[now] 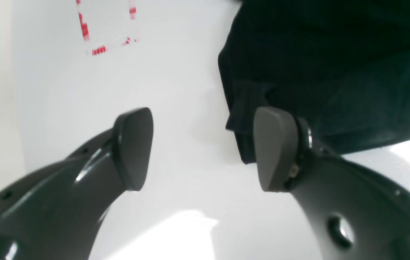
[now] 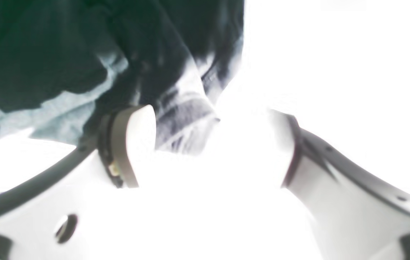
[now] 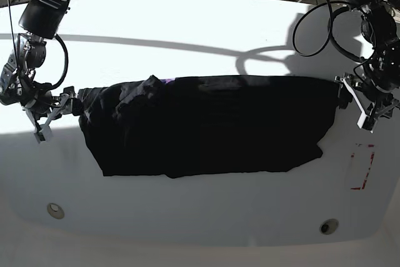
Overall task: Layout the t-shirt on the table in an organized manner, then fold the t-shirt properly
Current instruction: 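Regrasp the shirt edge with the right gripper and straighten it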
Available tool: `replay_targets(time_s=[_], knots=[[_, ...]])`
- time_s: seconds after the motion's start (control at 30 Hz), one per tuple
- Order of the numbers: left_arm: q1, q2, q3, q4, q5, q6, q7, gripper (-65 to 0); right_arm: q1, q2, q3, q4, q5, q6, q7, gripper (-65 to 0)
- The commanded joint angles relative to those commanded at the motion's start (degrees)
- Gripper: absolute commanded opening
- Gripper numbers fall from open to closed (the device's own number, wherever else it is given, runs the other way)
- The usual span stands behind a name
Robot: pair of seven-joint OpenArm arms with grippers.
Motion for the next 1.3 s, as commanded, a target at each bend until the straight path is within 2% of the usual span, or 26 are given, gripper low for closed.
replay_targets(time_s=[0.23,0.47,0.8,0.83,0.93,1.0,1.07,1.1,1.3], knots=[[1.2,0.1,0.1,0.2,0.0,0.0,0.0,-24.0,-0.8,-0.2,-3.4,-0.1,-2.3,0.0,3.7,-21.9],[2.6,0.1,0.0,0.3,0.0,0.0,0.0,-24.0,1.4,-2.5,-4.9,-4.6,-6.2,0.0,5.1,-21.9],[2.8,0.1,-0.2,1.9,0.0,0.0,0.0,-24.0,2.2,-2.6,-5.0,-7.9,-6.1,0.0,7.3,-23.5],[2.8,0.1,-0.2,2.2,0.0,0.0,0.0,-24.0,2.2,-2.6,-5.0,-7.9,-6.0,0.0,7.2,-25.7],[2.8,0.1,-0.2,2.2,0.0,0.0,0.0,-24.0,2.1,-2.6,-5.0,-7.7,-6.0,0.0,7.1,-38.5],[2.8,0.1,-0.2,2.2,0.0,0.0,0.0,-24.0,1.5,-2.6,-5.0,-7.7,-5.9,0.0,7.1,-53.7],[2.8,0.1,-0.2,2.2,0.0,0.0,0.0,-24.0,0.8,-2.5,-4.9,-7.6,-5.9,0.0,7.1,-62.9],[2.8,0.1,-0.2,2.2,0.0,0.0,0.0,-24.0,0.4,-2.4,-4.8,-6.9,-5.9,0.0,6.9,-65.0],[2.9,0.1,-0.2,2.2,0.0,0.0,0.0,-24.0,-4.1,-2.3,-3.3,1.1,-5.1,0.0,2.9,-63.7]])
